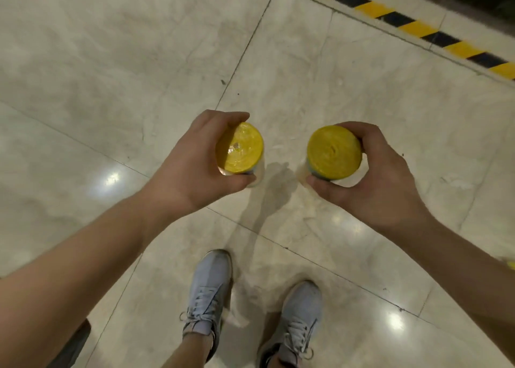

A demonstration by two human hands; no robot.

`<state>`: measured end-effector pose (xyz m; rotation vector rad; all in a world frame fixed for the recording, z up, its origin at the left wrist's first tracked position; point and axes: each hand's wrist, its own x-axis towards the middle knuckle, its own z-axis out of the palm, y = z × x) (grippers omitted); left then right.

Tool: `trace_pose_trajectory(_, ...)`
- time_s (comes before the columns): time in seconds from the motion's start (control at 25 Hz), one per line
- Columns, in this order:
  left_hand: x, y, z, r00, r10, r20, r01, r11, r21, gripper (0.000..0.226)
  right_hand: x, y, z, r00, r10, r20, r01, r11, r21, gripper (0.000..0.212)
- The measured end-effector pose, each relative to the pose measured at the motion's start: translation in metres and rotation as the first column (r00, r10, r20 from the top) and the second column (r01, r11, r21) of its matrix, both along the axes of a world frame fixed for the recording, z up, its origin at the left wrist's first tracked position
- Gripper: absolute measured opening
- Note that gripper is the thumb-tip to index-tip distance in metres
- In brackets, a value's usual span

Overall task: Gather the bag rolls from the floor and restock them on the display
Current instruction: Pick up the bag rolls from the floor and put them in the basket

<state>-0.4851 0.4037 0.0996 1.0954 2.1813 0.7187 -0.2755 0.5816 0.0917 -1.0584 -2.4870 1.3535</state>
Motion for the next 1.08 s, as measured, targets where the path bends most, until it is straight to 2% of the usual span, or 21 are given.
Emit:
trace_pose_trajectory(0.16, -0.03, -0.013, 0.168, 0.998, 0.042, -0.041, -0.038, 0.996, 0.083, 0.088, -0.036, -0.002, 0.162, 0.993, 0.086, -0.081, -0.084, 0.996, 0.035, 0.073)
trace_pose_trajectory(0.28, -0.053, -0.016, 0.299, 0.996, 0.02, -0.092, -0.005, 0.987, 0.161, 0.089, -0.062, -0.002, 0.29, 0.978, 0.167, -0.123, -0.153, 0.981, 0.116, 0.075)
trace_pose_trajectory(0.44, -0.076, -0.034, 0.489, 0.99, 0.024, -0.137, 0.012, 0.966, 0.257, 0.086, -0.088, -0.016, 0.483, 0.951, 0.198, -0.237, -0.146, 0.965, 0.219, 0.071)
trace_pose_trajectory(0.56, -0.072, -0.059, 0.596, 0.985, 0.038, -0.17, 0.017, 0.95, 0.313, 0.087, -0.099, -0.037, 0.597, 0.924, 0.268, -0.272, -0.193, 0.943, 0.271, 0.073)
trace_pose_trajectory(0.68, -0.055, -0.089, 0.666, 0.982, 0.121, -0.146, -0.052, 0.913, 0.405, 0.086, -0.098, -0.06, 0.671, 0.887, 0.335, -0.319, -0.235, 0.92, 0.314, 0.072)
trace_pose_trajectory(0.8, -0.024, -0.126, 0.708, 0.96, 0.246, -0.136, -0.152, 0.862, 0.484, 0.086, -0.087, -0.084, 0.711, 0.825, 0.422, -0.375, -0.297, 0.89, 0.347, 0.071)
trace_pose_trajectory(0.92, 0.019, -0.161, 0.724, 0.921, 0.373, -0.109, -0.265, 0.809, 0.524, 0.084, -0.082, -0.102, 0.725, 0.741, 0.539, -0.402, -0.407, 0.835, 0.37, 0.07)
trace_pose_trajectory(1.08, 0.101, -0.228, 0.726, 0.803, 0.591, -0.081, -0.476, 0.716, 0.51, 0.086, -0.069, -0.144, 0.732, 0.581, 0.707, -0.403, -0.605, 0.706, 0.367, 0.066)
